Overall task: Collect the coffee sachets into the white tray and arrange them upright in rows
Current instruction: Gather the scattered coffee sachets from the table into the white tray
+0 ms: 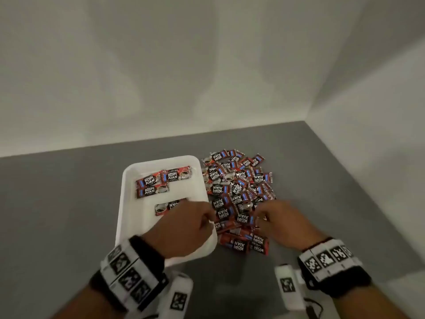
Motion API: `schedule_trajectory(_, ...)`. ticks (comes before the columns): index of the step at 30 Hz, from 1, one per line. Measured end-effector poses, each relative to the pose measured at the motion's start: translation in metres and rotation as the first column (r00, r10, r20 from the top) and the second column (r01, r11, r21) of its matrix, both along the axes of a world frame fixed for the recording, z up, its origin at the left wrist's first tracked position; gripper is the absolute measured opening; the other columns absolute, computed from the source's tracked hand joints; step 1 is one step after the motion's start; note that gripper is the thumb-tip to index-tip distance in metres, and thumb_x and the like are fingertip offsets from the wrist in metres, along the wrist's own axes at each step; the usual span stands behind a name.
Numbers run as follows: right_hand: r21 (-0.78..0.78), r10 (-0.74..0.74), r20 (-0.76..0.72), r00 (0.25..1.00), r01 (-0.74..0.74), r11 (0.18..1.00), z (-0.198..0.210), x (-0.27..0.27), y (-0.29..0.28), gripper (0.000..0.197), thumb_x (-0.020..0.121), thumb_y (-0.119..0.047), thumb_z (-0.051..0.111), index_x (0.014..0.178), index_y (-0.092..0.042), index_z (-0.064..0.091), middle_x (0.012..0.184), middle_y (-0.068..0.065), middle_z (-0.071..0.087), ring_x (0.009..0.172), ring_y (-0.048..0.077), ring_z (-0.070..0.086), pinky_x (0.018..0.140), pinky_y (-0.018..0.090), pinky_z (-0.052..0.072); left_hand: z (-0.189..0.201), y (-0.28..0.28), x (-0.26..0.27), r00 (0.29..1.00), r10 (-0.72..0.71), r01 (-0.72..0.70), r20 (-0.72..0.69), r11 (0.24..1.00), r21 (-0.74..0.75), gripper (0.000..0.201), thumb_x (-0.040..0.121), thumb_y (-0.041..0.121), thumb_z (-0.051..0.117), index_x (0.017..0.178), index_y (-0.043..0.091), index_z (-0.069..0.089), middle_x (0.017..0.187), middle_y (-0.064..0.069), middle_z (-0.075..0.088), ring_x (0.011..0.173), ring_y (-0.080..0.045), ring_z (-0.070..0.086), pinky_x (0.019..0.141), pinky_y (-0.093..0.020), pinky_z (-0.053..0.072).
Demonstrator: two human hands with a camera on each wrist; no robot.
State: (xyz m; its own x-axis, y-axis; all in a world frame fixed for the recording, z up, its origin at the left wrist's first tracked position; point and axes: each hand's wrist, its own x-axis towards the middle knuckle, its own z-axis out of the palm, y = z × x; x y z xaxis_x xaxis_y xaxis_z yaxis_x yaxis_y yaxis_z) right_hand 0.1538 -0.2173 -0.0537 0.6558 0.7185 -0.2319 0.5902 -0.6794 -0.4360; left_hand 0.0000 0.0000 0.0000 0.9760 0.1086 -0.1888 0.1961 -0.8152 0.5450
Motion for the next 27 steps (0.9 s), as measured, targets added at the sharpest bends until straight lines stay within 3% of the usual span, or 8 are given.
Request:
schedule_trajectory(2,-0.033,-0.036,0.06,0.998,0.038,0.999,-0.008,0.009,0.014,0.015,0.09,-0.024,0.061,0.1,-0.024,0.073,0.105,-0.009,0.069,0.092,0.012,0.063,0.08,0.029,0.052,-0.009,-0.016,0.039,0.997,-0.073,0.074,-0.027,0.997,0.034,0.011,0.092,0.021,0.061,0.097,0.016,0.069,0.091,0.001,0.071,0.082,-0.017,0.065,0.074,-0.031,0.052)
schedule_trajectory(5,-0.129,0.075,0.126,0.989,-0.059,0.99,-0.022,0.012,0.033,0.02,0.089,-0.022,0.062,0.104,-0.016,0.074,0.101,0.006,0.07,0.094,0.023,0.066,0.079,0.031,0.053,-0.03,-0.041,0.085,0.958,-0.203,0.235,-0.201,0.96,0.15,0.033,0.098,0.028,0.057,0.071,0.01,0.058,0.077,-0.006,0.06,0.08,-0.026,0.06,0.073,-0.035,0.046)
schedule_trajectory(6,-0.152,0.103,0.133,0.986,-0.082,0.985,-0.026,0.011,0.036,0.019,0.088,-0.024,0.064,0.102,-0.014,0.074,0.099,0.007,0.07,0.094,0.025,0.067,0.077,0.032,0.055,-0.038,-0.045,0.093,0.947,-0.195,0.247,-0.255,0.95,0.191,0.034,0.099,0.028,0.057,0.071,0.009,0.057,0.08,-0.008,0.06,0.082,-0.027,0.061,0.075,-0.035,0.047)
schedule_trajectory(10,-0.188,0.124,0.179,0.976,-0.089,0.978,-0.041,0.012,0.041,0.022,0.088,-0.026,0.069,0.106,-0.014,0.071,0.105,0.008,0.067,0.101,0.026,0.066,0.083,0.04,0.058,-0.074,-0.049,0.1,0.924,-0.115,0.228,-0.364,0.931,0.285,0.018,0.098,0.015,0.057,0.104,0.002,0.067,0.114,-0.014,0.067,0.104,-0.029,0.067,0.085,-0.035,0.056)
schedule_trajectory(14,-0.112,0.102,0.151,0.983,-0.086,0.99,-0.046,0.015,0.04,0.016,0.092,-0.013,0.062,0.107,-0.011,0.066,0.108,0.008,0.066,0.103,0.026,0.064,0.084,0.038,0.055,-0.089,-0.049,0.095,0.934,-0.071,0.2,-0.35,0.916,0.347,0.018,0.096,0.019,0.061,0.109,0.008,0.067,0.115,-0.011,0.069,0.104,-0.028,0.069,0.079,-0.035,0.055)
schedule_trajectory(19,-0.141,0.106,0.118,0.987,-0.089,0.986,-0.054,0.016,0.039,0.012,0.094,-0.012,0.058,0.105,-0.009,0.061,0.111,0.01,0.063,0.103,0.028,0.062,0.073,0.03,0.039,-0.094,-0.05,0.093,0.941,-0.067,0.199,-0.333,0.903,0.38,0.03,0.1,0.028,0.058,0.123,0.009,0.06,0.125,-0.011,0.066,0.112,-0.03,0.066,0.088,-0.037,0.051)
schedule_trajectory(25,-0.156,0.079,0.095,0.992,-0.063,0.986,-0.053,0.015,0.047,0.015,0.096,-0.014,0.054,0.109,-0.007,0.058,0.112,0.011,0.06,0.101,0.029,0.06,0.073,0.032,0.038,-0.091,-0.05,0.094,0.932,-0.111,0.247,-0.344,0.891,0.381,0.022,0.099,0.023,0.058,0.113,0.007,0.066,0.116,-0.011,0.069,0.105,-0.028,0.068,0.075,-0.031,0.046)
schedule_trajectory(27,-0.156,0.073,0.057,0.996,-0.063,0.986,-0.05,0.018,0.049,0.006,0.094,-0.012,0.054,0.1,-0.011,0.056,0.102,0.009,0.061,0.092,0.03,0.061,0.069,0.032,0.039,-0.092,-0.05,0.095,0.924,-0.108,0.25,-0.366,0.896,0.368,0.02,0.1,0.021,0.056,0.108,0.007,0.069,0.11,-0.011,0.07,0.099,-0.028,0.069,0.072,-0.031,0.048)
